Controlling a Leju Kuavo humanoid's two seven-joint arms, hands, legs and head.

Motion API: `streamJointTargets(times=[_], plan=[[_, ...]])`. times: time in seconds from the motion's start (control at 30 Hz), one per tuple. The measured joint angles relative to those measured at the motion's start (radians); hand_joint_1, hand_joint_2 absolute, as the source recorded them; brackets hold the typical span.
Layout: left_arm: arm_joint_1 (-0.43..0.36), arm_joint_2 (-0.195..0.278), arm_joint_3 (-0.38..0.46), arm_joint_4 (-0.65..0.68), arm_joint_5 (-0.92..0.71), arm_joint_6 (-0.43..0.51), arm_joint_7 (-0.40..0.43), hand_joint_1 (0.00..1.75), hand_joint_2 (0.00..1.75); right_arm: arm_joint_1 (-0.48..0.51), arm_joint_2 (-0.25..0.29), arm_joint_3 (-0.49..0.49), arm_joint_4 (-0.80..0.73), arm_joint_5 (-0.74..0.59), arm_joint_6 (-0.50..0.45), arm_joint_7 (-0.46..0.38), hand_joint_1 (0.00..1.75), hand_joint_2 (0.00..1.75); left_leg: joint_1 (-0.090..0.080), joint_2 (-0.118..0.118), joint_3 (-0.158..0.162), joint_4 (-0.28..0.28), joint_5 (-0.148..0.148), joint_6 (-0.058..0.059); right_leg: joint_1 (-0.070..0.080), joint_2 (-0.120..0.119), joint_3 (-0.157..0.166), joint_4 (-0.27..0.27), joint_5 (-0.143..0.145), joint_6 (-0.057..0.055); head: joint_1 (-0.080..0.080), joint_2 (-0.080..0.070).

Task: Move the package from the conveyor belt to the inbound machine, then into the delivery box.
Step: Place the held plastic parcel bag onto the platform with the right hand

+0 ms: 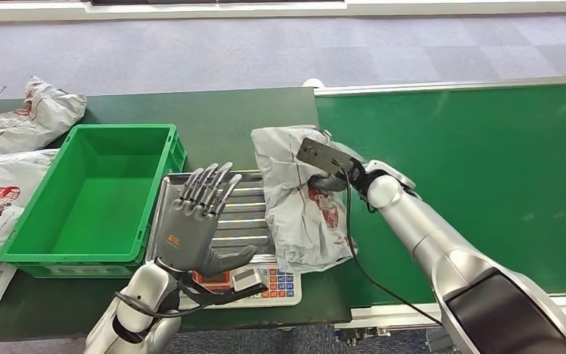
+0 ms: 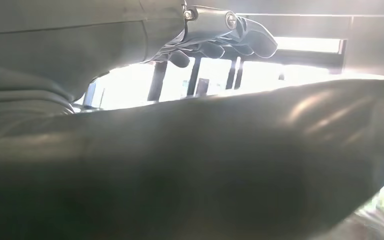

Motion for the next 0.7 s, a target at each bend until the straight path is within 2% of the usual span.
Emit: streamJointTargets(times=[0.07,0.13,0.27,0.4,0.6,0.63,0.7], plan=[[-0.009,-0.014,-0.008,0.010,0.004,0.001,-0.002,0.00,0.00,-0.067,0.048,0.001,0.010,0.016,0.020,0.047,1.75,1.75,0.000,0.003,0.000,0.000,0.000,0.000,0.000,0.002,-0.002,0.000,0.000,0.000,0.000,0.000],[-0.011,-0.025,-0.016,0.015,0.004,0.002,-0.005,0.00,0.00,-0.107,0.099,0.002,0.021,0.018,0.032,0.058,1.75,1.75,0.000,0.004,0.000,0.000,0.000,-0.001,0.002,0.003,-0.002,0.000,0.000,-0.001,0.000,0.000],[-0.013,-0.047,-0.024,0.021,-0.003,-0.001,-0.012,0.00,0.00,-0.106,0.181,0.016,0.031,-0.008,0.028,0.042,1.75,1.75,0.001,0.002,0.000,-0.001,0.001,-0.001,0.004,0.002,-0.002,0.000,0.000,-0.002,0.000,0.000],[-0.017,-0.062,-0.029,0.023,-0.010,-0.011,-0.016,0.00,0.00,-0.094,0.218,0.042,0.033,-0.066,0.029,0.033,1.75,1.75,0.002,0.001,-0.001,-0.001,0.001,-0.001,0.003,0.001,-0.002,0.000,0.000,-0.002,0.000,0.000],[-0.035,-0.073,-0.031,0.027,-0.011,-0.021,-0.012,0.00,0.00,-0.086,0.240,0.094,0.038,-0.176,0.034,0.032,1.75,1.75,0.002,0.001,-0.001,0.000,0.001,-0.001,0.003,0.000,-0.001,0.000,0.000,-0.002,0.000,0.000],[-0.037,-0.075,-0.032,0.027,-0.011,-0.023,-0.011,0.00,0.00,-0.082,0.242,0.102,0.039,-0.192,0.034,0.035,1.49,1.75,0.002,0.000,-0.001,0.000,0.001,-0.001,0.003,0.000,-0.001,0.000,0.000,-0.002,0.000,0.000],[-0.040,-0.077,-0.033,0.028,-0.011,-0.028,-0.010,0.00,0.00,-0.074,0.244,0.118,0.046,-0.217,0.033,0.050,0.62,1.75,0.002,0.001,-0.001,0.000,0.001,-0.001,0.003,0.000,-0.001,0.000,0.000,-0.002,0.000,0.000]])
